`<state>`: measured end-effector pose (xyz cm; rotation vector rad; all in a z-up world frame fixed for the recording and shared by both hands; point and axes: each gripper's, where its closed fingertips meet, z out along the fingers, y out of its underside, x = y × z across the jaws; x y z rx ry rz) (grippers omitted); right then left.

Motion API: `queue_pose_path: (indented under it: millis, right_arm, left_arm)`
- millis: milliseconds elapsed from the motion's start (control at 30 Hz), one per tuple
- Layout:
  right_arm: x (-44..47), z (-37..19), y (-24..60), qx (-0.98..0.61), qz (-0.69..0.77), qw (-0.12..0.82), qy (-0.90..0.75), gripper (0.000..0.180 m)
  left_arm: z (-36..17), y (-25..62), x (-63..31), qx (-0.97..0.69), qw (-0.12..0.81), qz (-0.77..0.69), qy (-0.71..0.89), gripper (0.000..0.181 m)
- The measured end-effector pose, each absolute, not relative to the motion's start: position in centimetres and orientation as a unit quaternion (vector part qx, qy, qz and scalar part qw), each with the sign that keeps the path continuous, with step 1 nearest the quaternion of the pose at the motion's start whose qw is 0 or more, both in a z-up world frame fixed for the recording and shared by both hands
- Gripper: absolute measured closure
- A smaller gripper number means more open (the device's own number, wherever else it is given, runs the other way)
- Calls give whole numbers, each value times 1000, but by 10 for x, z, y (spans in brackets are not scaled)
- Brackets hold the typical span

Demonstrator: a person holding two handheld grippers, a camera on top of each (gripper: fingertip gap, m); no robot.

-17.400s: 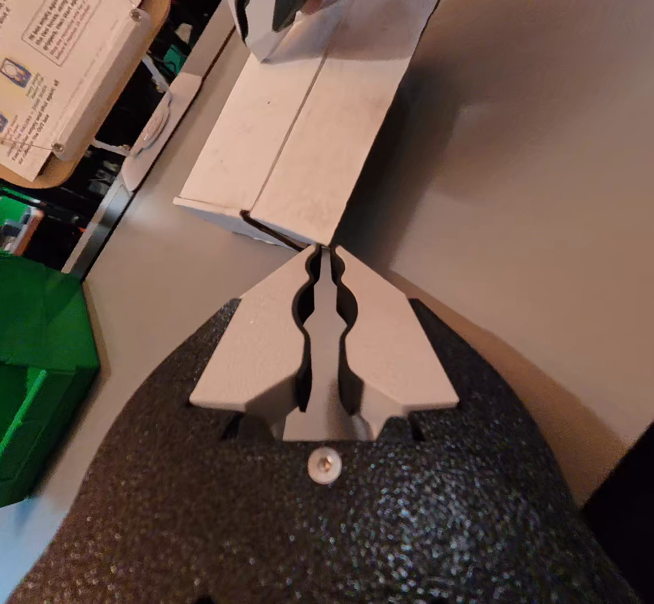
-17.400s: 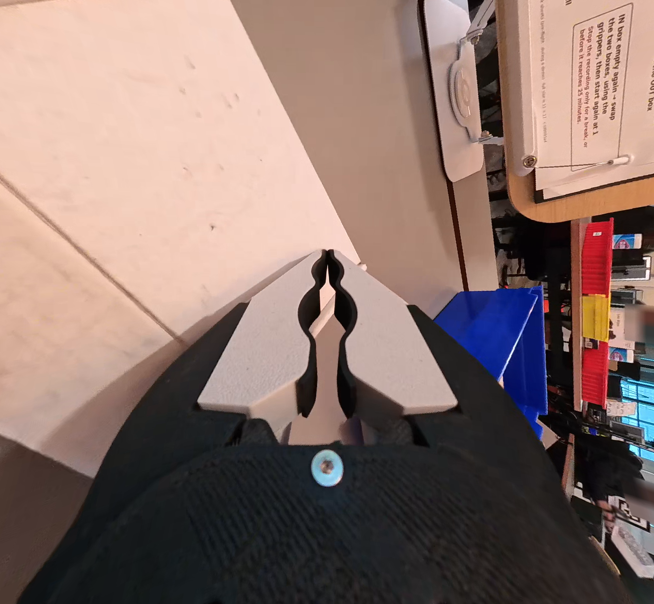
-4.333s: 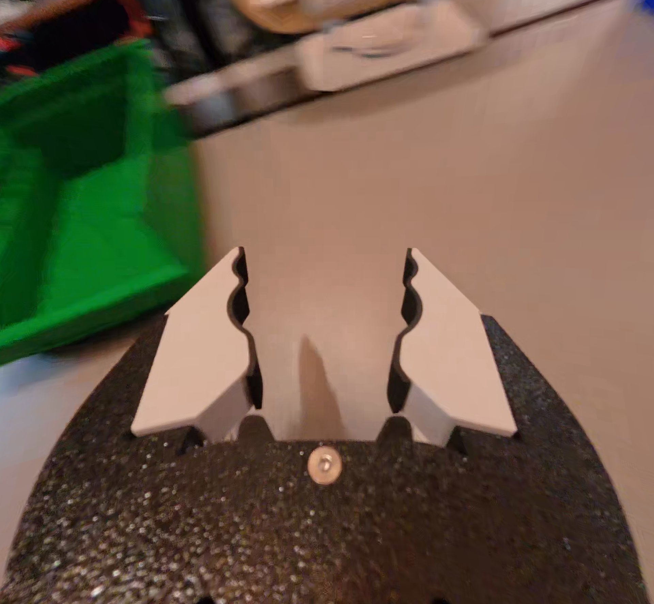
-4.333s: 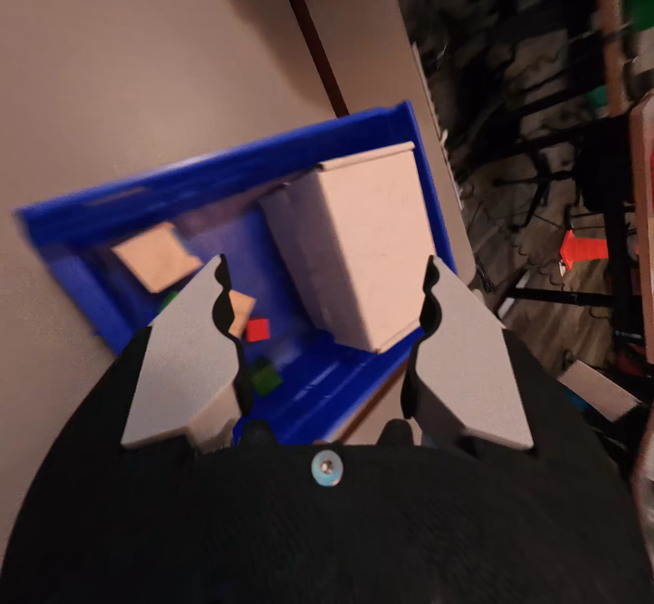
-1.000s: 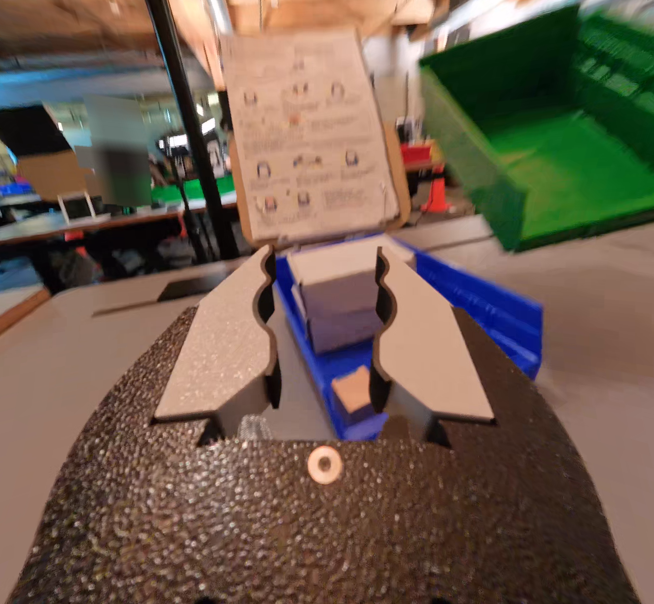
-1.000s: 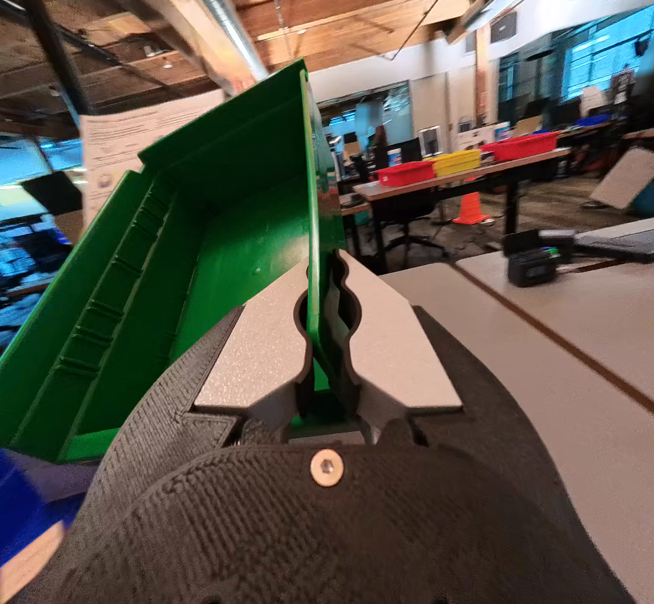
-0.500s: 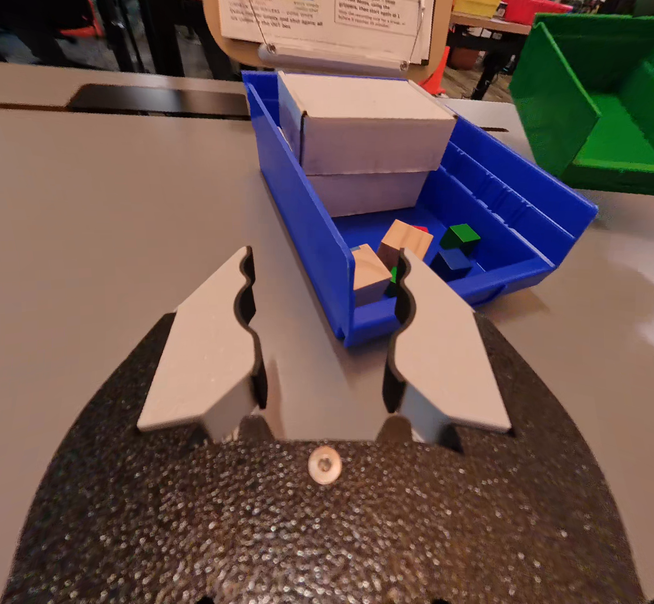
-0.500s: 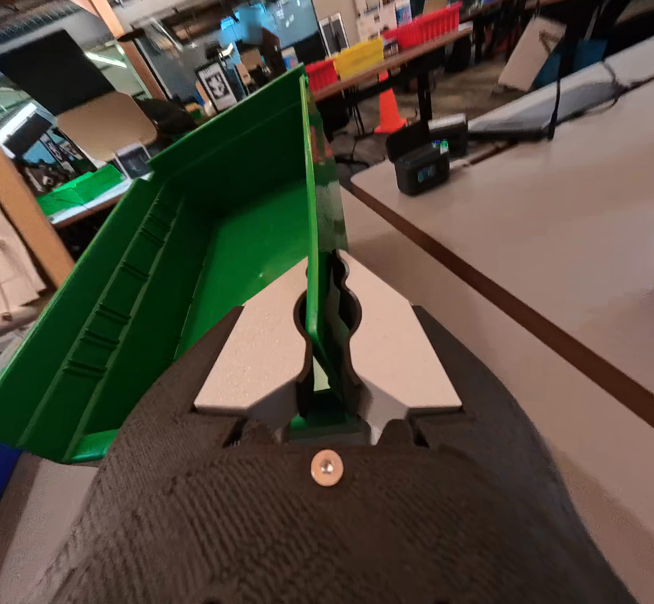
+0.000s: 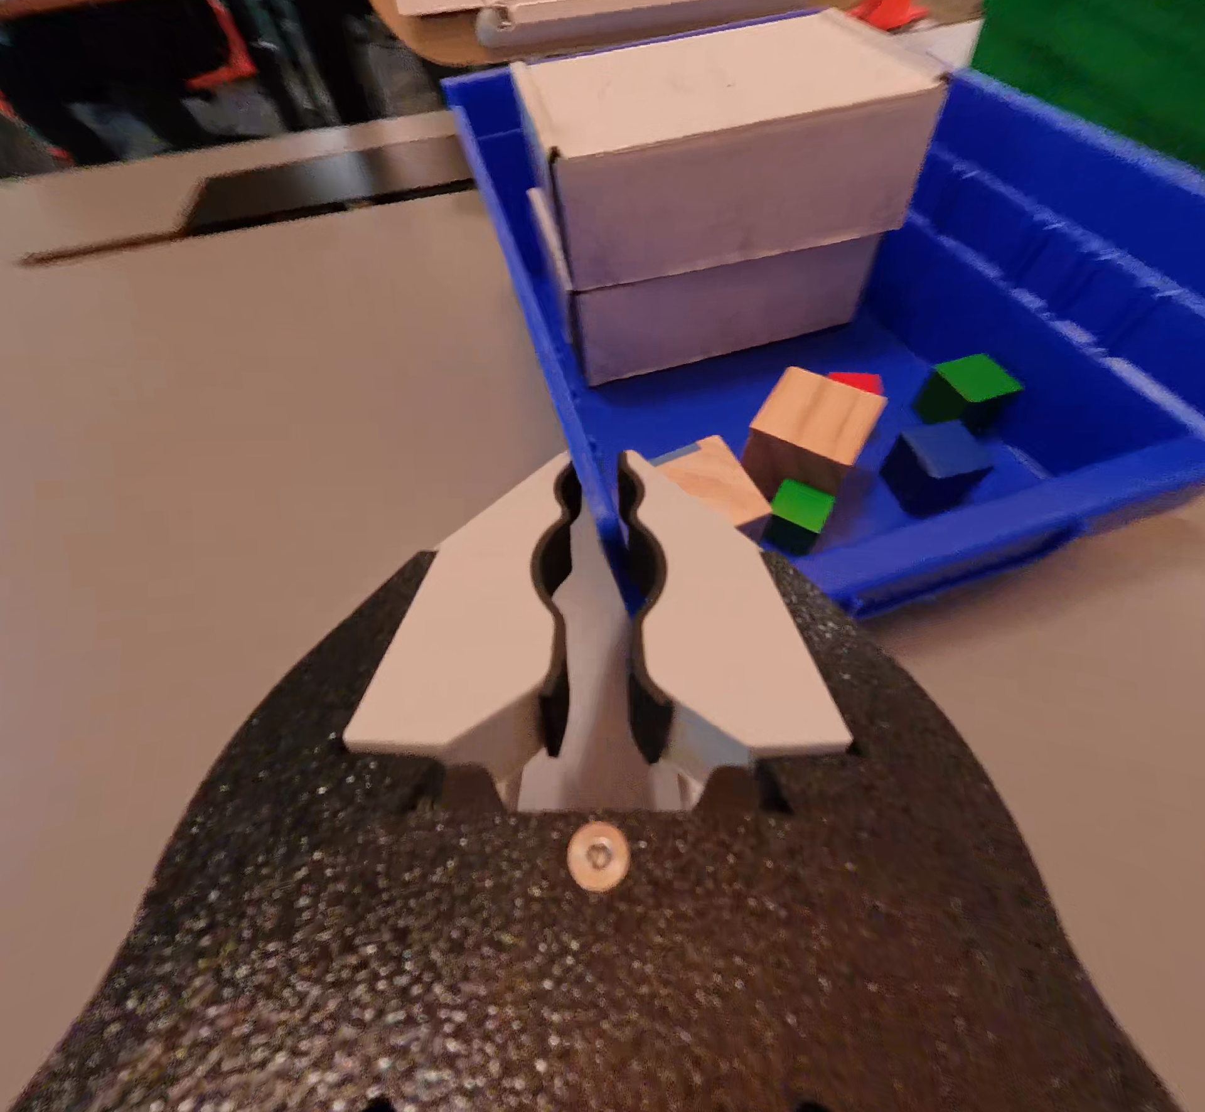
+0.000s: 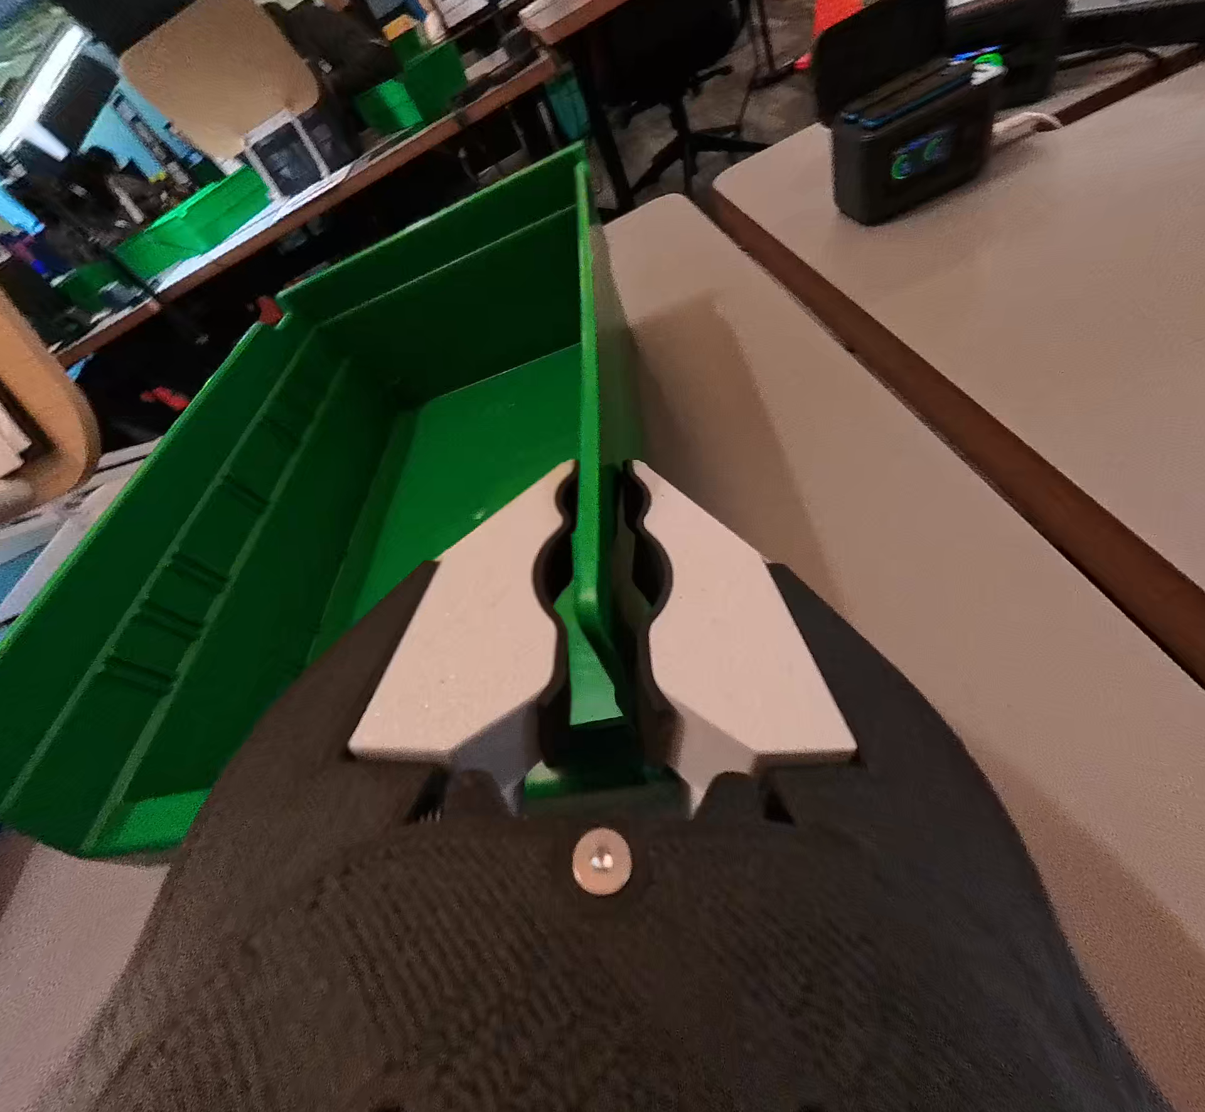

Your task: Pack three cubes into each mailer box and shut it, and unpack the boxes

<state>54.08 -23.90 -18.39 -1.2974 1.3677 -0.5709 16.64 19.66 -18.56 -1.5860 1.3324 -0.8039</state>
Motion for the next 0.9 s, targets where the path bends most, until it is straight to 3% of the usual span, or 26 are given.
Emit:
queue_pose_path:
  millis: [33,133,200,233,300,567,767,833,900]
  right_arm:
    - [540,-183,-233,-563,-232,555,566,159]
    - [526,-179,-242,-585,-259,514,571,105]
    - [499,-170,-247,-580,-286,489,585,89]
    - [484,-159,-238,-577,-303,499,571,88]
    - [455,-138,-210,-591,-342,517,516,102]
    - [383,-130,-81,-667,-290,579,368,102]
    - [354,-140,-34,-707,-247,588,306,107]
    - [357,-135,-37,-697,-272,585,313,99]
    - [349,-131,-30,-697,-248,603,300,103]
  left_arm:
    - [-185,205,165,-636,469,-294,537,177]
    - [-185,222,164,-644,480,-302,513,178]
    - [-185,239,160,-652,485,-304,497,178]
    - [-185,247,159,-658,482,-310,488,178]
    - [-185,268,154,-668,483,-304,479,178]
    - [-185,397,113,-688,485,-277,462,177]
    - [-186,495,104,-695,450,-280,486,178]
    - [-186,509,104,-691,444,-280,496,178]
    - [-183,513,103,-681,431,-286,519,150]
